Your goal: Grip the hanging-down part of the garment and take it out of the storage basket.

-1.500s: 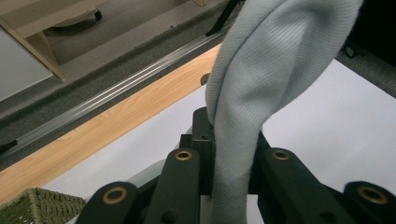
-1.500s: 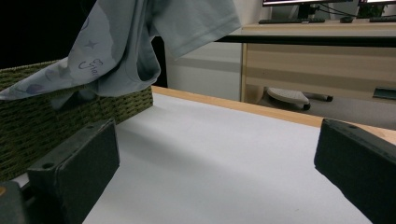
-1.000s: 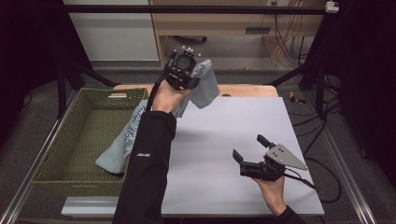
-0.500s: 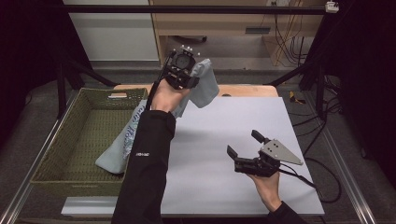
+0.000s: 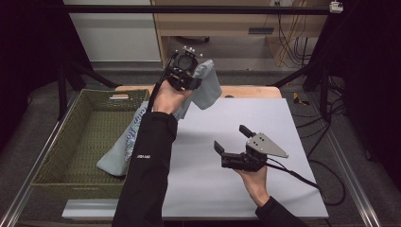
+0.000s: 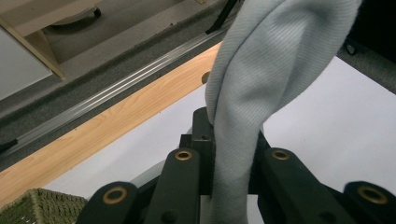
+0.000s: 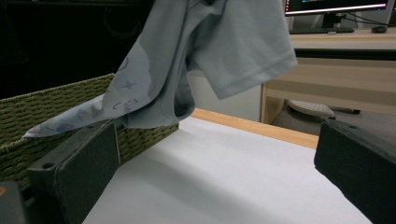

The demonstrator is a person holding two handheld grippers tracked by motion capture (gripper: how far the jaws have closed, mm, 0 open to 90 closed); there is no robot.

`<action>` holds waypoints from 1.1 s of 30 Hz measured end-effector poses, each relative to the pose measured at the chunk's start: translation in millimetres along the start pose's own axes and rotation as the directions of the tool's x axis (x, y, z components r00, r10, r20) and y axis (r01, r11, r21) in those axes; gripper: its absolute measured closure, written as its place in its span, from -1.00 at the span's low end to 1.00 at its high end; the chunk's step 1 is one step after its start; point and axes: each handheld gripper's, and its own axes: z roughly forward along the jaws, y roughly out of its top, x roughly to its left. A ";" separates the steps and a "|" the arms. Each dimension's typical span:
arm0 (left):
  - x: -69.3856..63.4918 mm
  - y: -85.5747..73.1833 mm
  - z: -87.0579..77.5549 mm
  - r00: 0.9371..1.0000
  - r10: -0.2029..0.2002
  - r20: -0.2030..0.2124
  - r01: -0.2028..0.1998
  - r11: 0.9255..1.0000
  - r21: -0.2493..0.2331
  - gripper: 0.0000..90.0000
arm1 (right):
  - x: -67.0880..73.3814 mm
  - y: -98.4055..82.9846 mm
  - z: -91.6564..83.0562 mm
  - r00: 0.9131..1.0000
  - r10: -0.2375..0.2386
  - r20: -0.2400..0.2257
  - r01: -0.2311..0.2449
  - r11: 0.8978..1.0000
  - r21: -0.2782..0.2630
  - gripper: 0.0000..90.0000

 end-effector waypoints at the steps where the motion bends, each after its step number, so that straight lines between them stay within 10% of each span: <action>1: 0.2 0.0 -0.2 1.000 0.000 0.001 0.000 1.000 0.000 0.78 | 1.4 0.6 2.7 1.000 -0.005 -0.001 0.005 1.000 -0.002 -0.99; 33: 4.5 0.9 -5.7 1.000 0.006 0.000 -0.006 1.000 0.008 0.78 | 28.7 6.4 71.1 0.999 -0.031 -0.036 0.032 0.999 0.025 -0.99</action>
